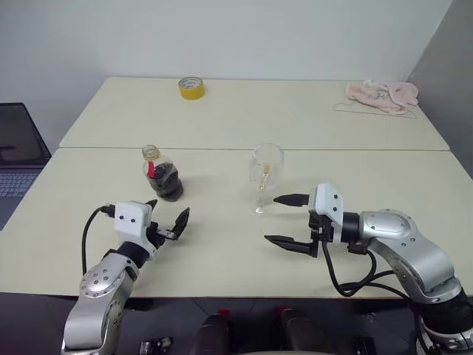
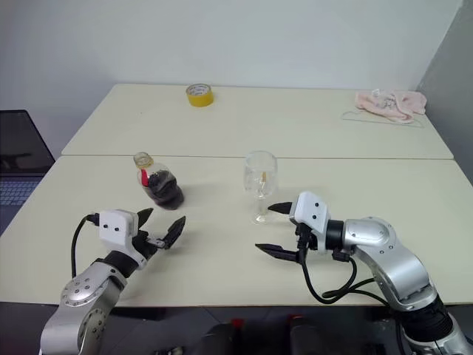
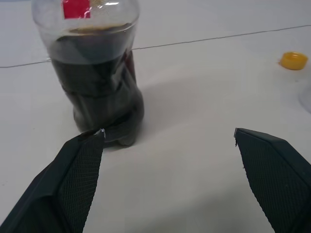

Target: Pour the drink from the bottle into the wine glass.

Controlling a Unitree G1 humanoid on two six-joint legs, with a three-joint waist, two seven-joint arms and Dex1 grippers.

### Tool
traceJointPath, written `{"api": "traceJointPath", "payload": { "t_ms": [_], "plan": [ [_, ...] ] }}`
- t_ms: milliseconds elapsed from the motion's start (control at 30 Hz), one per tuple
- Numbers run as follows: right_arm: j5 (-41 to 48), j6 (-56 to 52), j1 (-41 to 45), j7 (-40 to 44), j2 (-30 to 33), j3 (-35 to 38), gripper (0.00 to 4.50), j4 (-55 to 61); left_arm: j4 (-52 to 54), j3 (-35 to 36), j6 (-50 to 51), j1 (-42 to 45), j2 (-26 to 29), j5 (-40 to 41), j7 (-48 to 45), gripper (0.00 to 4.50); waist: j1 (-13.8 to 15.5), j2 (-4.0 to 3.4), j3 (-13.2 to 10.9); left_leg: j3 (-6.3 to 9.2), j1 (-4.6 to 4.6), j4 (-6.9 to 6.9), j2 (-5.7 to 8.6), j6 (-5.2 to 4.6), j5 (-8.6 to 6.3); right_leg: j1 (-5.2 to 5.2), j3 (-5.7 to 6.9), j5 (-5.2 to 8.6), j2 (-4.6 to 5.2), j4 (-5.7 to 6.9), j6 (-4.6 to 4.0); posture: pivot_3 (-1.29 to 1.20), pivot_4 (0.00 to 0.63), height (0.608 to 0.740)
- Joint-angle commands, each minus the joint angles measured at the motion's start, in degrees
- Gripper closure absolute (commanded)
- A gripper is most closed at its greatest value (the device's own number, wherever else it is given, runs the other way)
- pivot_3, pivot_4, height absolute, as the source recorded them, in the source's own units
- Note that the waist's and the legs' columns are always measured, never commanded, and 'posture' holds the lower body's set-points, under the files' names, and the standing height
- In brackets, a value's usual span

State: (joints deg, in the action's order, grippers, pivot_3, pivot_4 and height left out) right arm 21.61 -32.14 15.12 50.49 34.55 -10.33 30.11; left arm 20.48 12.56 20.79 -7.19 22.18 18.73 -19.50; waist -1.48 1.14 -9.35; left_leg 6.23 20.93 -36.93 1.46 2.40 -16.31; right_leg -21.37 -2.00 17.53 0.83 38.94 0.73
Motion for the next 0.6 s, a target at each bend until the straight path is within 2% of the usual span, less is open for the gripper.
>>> {"api": "traceJointPath", "payload": {
  "t_ms": [33, 600],
  "plan": [
    [1.07, 0.31, 1.09, 0.04, -0.13, 0.05, 0.02, 1.71, -0.68, 1.97, -2.20, 2.09, -0.55, -1.22, 2.02, 0.00, 0.01, 0.00, 0.00, 0.01, 0.00, 0.00, 0.00, 0.00, 0.00, 0.00, 0.02, 0.00, 0.00, 0.00, 0.00, 0.00, 0.150, 0.740],
    [2.54, 0.01, 2.08, 0.86, 0.15, 0.04, 0.02, 3.61, -8.07, 2.33, -3.93, 9.14, -0.99, -3.10, 3.66, 0.00, 0.04, 0.01, -0.01, 0.01, 0.00, -0.01, 0.00, 0.01, 0.00, 0.00, 0.02, -0.01, 0.00, 0.00, 0.01, 0.00, 0.150, 0.740]
  ]
}}
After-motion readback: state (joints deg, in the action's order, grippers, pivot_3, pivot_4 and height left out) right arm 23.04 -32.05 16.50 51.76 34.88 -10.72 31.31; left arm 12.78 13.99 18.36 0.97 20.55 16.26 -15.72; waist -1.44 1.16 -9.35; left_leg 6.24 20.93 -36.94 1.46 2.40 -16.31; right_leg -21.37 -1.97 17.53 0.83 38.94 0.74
